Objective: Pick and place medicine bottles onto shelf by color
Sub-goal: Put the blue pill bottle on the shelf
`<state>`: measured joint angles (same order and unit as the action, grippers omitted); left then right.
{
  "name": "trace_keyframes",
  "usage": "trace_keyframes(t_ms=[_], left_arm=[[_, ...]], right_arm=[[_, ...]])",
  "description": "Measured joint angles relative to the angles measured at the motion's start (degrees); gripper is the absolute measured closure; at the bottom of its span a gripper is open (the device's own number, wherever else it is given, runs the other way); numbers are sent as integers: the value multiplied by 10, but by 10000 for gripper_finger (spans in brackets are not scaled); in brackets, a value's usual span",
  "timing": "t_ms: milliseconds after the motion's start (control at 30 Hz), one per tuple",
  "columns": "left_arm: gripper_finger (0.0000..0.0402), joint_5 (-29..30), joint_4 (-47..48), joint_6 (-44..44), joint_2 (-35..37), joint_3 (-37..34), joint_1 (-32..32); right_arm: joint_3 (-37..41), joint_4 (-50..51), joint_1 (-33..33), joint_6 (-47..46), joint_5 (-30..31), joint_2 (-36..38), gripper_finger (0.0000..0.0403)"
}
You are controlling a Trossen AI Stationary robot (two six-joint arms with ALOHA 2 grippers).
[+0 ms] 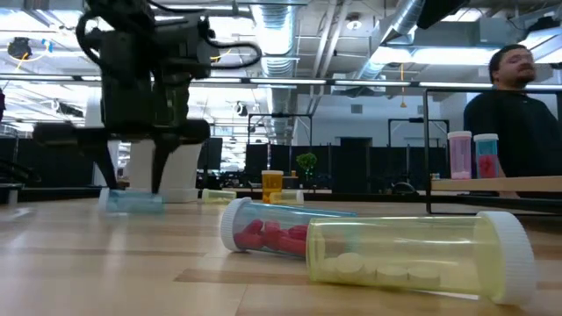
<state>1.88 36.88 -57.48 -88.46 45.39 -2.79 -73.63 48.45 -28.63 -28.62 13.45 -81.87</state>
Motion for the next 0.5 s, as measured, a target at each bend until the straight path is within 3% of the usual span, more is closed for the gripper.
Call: trace_keyframes(t_ms=[167, 267, 500], left_arm=[[226, 59, -13, -70, -37, 3, -11], [226, 75, -9, -55, -44, 3, -17], [226, 172, 44, 221, -36, 26, -44]], right_arm=[[0, -2, 14, 0, 0, 0, 106], [0, -1, 19, 1, 0, 0, 106], [0, 11, 21, 5, -1, 0, 106]])
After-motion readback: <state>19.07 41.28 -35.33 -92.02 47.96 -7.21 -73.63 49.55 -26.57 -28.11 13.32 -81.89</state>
